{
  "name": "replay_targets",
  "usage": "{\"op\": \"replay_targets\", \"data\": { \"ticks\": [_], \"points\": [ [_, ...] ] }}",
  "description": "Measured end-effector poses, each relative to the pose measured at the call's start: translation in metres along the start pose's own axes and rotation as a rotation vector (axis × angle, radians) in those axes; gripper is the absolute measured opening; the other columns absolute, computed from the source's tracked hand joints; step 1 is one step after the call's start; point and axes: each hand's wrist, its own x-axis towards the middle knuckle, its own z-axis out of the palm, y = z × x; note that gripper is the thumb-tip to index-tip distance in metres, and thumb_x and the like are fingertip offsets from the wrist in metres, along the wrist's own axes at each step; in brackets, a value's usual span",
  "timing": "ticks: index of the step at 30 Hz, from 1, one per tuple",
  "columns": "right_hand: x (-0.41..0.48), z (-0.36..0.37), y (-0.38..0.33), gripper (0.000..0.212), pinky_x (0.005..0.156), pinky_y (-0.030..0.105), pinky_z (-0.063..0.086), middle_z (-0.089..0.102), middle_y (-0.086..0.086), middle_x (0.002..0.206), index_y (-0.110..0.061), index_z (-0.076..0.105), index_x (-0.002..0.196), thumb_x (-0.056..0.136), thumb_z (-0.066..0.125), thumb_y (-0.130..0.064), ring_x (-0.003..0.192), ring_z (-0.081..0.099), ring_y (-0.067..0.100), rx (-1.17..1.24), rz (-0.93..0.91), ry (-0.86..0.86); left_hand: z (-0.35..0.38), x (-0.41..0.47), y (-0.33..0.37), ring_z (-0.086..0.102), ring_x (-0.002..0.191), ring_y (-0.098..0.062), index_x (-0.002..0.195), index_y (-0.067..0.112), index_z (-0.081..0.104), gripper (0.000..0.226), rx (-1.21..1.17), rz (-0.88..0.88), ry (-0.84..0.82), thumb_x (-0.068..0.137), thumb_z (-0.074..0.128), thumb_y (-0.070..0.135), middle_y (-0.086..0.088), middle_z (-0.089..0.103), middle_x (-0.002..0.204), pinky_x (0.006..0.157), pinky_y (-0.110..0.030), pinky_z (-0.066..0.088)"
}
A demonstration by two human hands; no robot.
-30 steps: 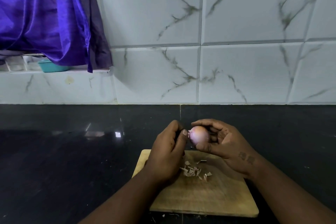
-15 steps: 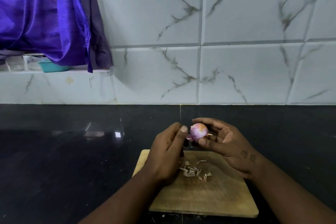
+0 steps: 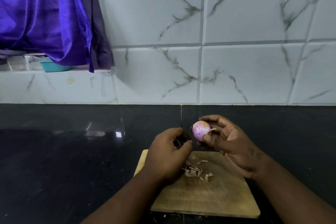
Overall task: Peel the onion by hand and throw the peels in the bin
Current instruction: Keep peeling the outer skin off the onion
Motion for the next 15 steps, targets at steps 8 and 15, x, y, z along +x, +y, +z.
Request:
{"op": "replay_targets", "data": {
  "ticks": [8,15],
  "points": [
    [-0.0002,-0.0017,0.0031,0.051,0.104,0.054,0.053,0.072,0.015,0.128,-0.016,0.071,0.127,0.078,0.079,-0.003,0.123,0.067,0.040,-0.084,0.008,-0.019,-0.0041,-0.0001,0.0044,0.069,0.089,-0.010,0.106,0.029,0.073,0.023,-0.036,0.191,0.145,0.094,0.065,0.046,0.012,0.072,0.095,0.071,-0.035,0.058],
    [-0.0024,-0.0003,0.0003,0.049,0.101,0.047,0.057,0.076,0.013,0.122,-0.015,0.072,0.124,0.078,0.085,-0.004,0.117,0.072,0.031,-0.200,0.012,-0.022,-0.0049,0.0011,0.0031,0.072,0.091,-0.010,0.115,0.027,0.081,0.035,0.010,0.215,0.158,0.088,0.070,0.046,0.017,0.074,0.103,0.071,-0.036,0.061]
  ]
}}
